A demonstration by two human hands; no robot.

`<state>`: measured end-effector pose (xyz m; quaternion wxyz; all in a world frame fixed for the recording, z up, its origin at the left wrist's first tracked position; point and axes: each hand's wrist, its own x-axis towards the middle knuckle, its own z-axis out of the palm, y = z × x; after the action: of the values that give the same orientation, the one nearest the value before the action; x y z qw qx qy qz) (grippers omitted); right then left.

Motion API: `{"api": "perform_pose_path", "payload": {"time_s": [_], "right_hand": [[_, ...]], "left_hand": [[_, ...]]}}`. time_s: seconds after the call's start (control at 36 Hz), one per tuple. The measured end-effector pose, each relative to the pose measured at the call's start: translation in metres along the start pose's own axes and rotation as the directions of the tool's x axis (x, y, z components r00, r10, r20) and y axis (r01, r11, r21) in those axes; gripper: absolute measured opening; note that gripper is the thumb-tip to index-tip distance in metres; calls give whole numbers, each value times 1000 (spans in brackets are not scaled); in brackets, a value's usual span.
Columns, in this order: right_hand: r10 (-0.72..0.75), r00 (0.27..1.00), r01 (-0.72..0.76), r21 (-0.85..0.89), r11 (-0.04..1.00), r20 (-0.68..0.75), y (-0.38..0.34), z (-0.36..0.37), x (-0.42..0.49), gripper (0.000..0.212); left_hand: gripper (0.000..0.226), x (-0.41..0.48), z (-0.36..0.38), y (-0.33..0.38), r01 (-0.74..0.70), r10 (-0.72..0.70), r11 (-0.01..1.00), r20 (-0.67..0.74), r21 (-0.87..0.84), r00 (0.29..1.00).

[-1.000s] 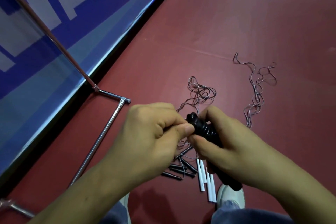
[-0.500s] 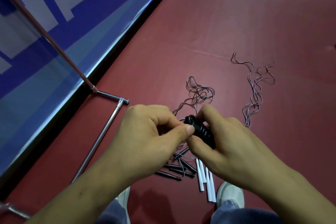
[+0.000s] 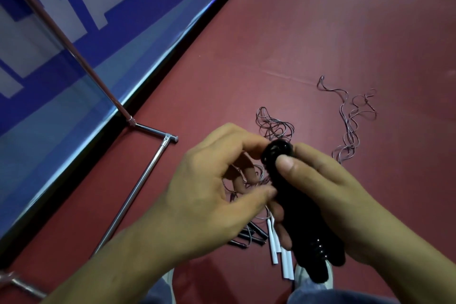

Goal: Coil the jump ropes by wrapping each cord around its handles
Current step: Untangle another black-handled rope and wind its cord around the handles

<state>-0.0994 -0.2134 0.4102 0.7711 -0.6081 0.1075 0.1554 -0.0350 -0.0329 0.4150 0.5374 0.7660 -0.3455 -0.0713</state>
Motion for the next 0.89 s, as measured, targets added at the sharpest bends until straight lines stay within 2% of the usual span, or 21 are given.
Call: {"api": "perform_pose_path", "payload": {"time_s": [0.08, 0.14, 0.19, 0.25, 0.33, 0.39, 0.47, 0.53, 0.58, 0.67, 0.72, 0.81, 0.89], "right_hand": [[-12, 992, -4, 132, 991, 124, 2, -1, 2, 65], [-27, 985, -10, 210, 978, 173, 6, 1, 4, 79], [-50, 977, -12, 290, 957, 207, 9, 4, 6, 74], [-79, 968, -6, 337, 941, 238, 11, 6, 7, 60], [-108, 959, 5, 365, 931, 261, 12, 7, 7, 45], [-130, 959, 29, 365, 930, 254, 13, 7, 8, 47], [-115, 977, 54, 314, 948, 178, 16, 5, 9, 67], [-101, 987, 63, 278, 959, 124, 19, 2, 10, 73], [-76, 992, 53, 213, 976, 101, 20, 2, 10, 66], [-26, 998, 25, 24, 999, 51, 23, 3, 11, 47], [-20, 1000, 20, -16, 1000, 14, 25, 6, 13, 44], [20, 1000, -18, 123, 992, -13, 28, 13, 14, 48], [42, 999, -39, 274, 961, -3, 26, 21, 13, 45]], "left_hand": [[28, 2, 3, 2, -28, 26, 1000, -125, -11, 992], [25, 2, 5, 4, -11, 8, 1000, -192, -15, 981], [28, 1, 6, 4, 52, -72, 994, -219, -94, 973], [30, 1, 6, 4, 108, -150, 974, -207, -200, 967], [27, 3, 6, 8, 119, -182, 951, -204, -285, 962], [22, 4, 6, 10, 134, -205, 941, -209, -311, 956], [23, 2, 9, 9, 140, -213, 933, -196, -331, 957], [26, 0, 10, 7, 169, -231, 937, -179, -306, 956], [26, 0, 10, 5, 220, -280, 926, -166, -308, 946], [23, -1, 9, 0, 245, -294, 941, -206, -232, 933], [21, -2, 11, 1, 259, -301, 946, -226, -196, 926], [16, -1, 13, 5, 282, -327, 936, -225, -208, 918], [10, 2, 10, 7, 294, -372, 898, -206, -328, 905]]}}
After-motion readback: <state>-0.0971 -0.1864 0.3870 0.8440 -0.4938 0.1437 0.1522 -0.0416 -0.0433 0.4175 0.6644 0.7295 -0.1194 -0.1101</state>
